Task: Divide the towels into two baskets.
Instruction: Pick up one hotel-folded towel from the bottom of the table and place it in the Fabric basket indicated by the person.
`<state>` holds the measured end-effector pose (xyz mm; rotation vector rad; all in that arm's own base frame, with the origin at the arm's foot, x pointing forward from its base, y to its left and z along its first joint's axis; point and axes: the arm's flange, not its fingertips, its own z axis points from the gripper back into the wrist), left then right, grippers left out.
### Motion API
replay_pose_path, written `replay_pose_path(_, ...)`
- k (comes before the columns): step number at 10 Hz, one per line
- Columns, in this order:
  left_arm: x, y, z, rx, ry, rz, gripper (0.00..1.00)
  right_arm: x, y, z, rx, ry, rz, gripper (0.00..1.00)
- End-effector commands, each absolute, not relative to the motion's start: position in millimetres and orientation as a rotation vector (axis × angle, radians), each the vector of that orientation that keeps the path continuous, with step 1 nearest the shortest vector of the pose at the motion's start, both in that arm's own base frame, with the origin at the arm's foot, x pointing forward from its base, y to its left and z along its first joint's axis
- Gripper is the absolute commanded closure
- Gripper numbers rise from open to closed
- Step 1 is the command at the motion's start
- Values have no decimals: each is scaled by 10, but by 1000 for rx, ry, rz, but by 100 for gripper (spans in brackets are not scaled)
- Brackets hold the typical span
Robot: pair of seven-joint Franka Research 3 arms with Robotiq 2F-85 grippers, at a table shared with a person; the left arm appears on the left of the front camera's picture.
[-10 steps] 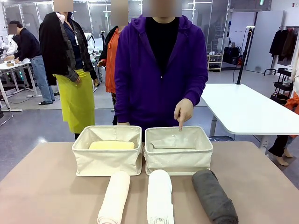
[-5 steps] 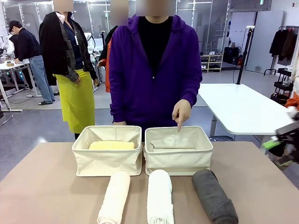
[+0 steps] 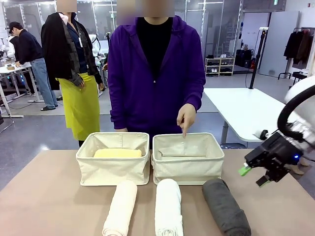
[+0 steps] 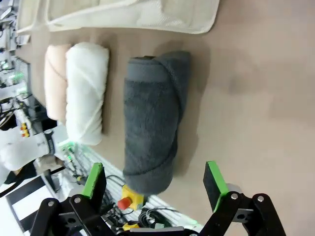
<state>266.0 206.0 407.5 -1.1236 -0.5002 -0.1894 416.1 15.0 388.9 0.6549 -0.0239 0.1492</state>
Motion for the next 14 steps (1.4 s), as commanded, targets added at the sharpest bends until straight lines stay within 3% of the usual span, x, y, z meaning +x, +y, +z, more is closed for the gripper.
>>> replay_pose_path(1,2628,2050,4096,-1125,-502,-197,0,4183,394,3755,560,-53,103,0)
replay_pose_path(4,2628,2050,4096,-1125,-502,-197,0,4168,754,3506,449,-137,115,0)
replay_pose_path(12,2628,2050,4096,-1125,-502,-197,0,3910,1287,3204,402,-81,215,0)
replay_pose_path(14,2628,2050,4096,-1125,-502,-197,0,3889,1308,3151,388,-79,228,20)
